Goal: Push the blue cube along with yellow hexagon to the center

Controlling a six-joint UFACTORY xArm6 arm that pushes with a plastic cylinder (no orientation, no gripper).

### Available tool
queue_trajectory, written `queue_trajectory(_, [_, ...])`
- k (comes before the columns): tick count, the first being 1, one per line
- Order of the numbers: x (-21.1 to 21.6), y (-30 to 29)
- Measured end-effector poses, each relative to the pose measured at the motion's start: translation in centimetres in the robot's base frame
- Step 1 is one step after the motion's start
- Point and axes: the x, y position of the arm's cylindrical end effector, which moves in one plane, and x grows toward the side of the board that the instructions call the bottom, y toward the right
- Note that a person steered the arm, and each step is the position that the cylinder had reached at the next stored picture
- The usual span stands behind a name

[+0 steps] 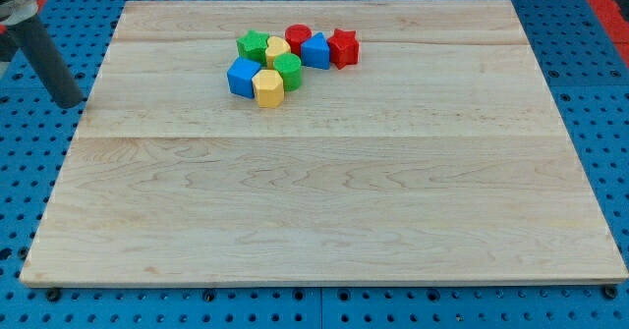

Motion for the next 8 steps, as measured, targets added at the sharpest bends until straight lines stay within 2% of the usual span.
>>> queue_trajectory(1, [-1.5, 0.4])
queue_trajectory(5, [-5.5, 16.2])
queue_trajectory(6, [-4.1, 22.2])
queue_trajectory(8, [-3.3, 24.3])
